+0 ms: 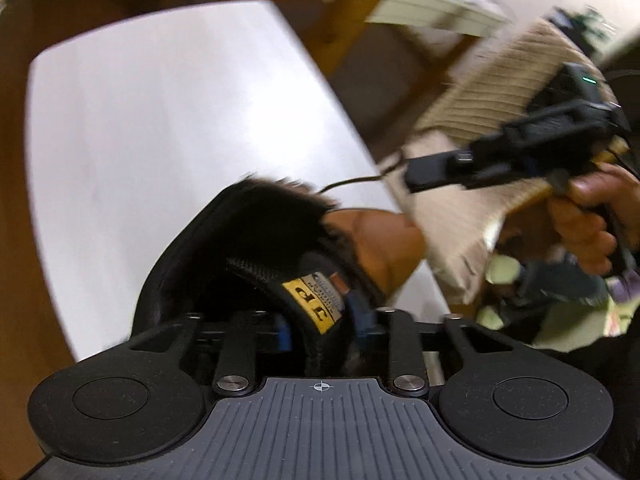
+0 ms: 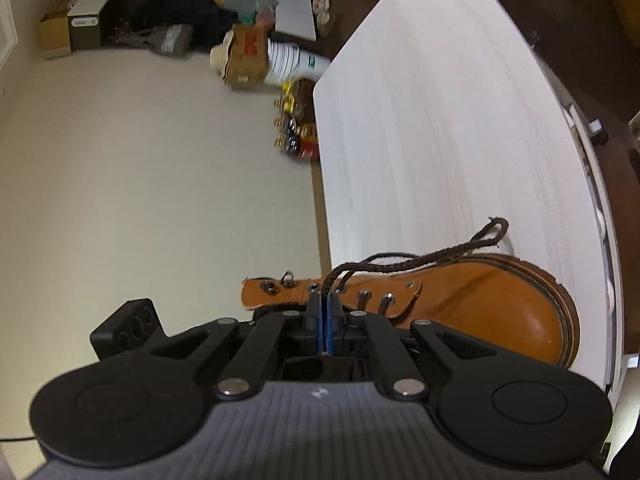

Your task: Lace up shoes with both hands

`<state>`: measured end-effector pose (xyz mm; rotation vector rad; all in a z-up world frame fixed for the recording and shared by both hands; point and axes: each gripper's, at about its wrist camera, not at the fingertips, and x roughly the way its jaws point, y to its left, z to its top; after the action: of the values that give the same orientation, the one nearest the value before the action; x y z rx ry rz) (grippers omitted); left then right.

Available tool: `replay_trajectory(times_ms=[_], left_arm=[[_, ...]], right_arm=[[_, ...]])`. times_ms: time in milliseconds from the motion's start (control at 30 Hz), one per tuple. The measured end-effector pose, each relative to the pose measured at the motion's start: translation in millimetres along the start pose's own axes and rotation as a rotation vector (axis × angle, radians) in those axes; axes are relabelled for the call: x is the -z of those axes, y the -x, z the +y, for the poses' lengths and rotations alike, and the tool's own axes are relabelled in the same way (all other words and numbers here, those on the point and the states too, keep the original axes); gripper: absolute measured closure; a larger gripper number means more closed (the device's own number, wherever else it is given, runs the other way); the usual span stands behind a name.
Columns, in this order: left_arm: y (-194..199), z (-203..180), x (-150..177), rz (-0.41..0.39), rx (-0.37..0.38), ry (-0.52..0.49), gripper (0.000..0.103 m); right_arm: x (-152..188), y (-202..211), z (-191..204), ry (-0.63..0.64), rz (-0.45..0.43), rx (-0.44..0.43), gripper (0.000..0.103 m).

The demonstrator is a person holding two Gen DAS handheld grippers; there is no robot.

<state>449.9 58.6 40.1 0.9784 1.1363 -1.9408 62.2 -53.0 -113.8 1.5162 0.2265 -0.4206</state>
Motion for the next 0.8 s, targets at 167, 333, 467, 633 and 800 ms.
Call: replay_trajectory(times_ms=[167,333,467,633,800], left_arm=[[-1.3,-10.2,-3.6,-0.001,0.026,-0.119,0.088],[0.0,-12.0,-3.0,0.014,0.038,-0.154,0.088],[2.9,-8.5,1.3,0.016,0.047,-0.159,0.088],[1.2,-5.7,2.3,0.014,0.052,-0.158,0.088],[0.1,-2.6,-1.4,0.011,0.053,-0.154,0.087]], right_arm=[[1.6,-16.8,2.7,0.016,0.017,-0.023,0.100],[-0.7,-32.7,0.0,0.017,0.041,-0.028,0.100],[-2.4,-38.5,-0.4,0.025,0.055,-0.025,0.100],[-2.3,-40.1,-0.6,0.035,0.082,-0.018,0.100],[-1.1,-40.2,0.7,0.059,0.104,-0.013,0.100]])
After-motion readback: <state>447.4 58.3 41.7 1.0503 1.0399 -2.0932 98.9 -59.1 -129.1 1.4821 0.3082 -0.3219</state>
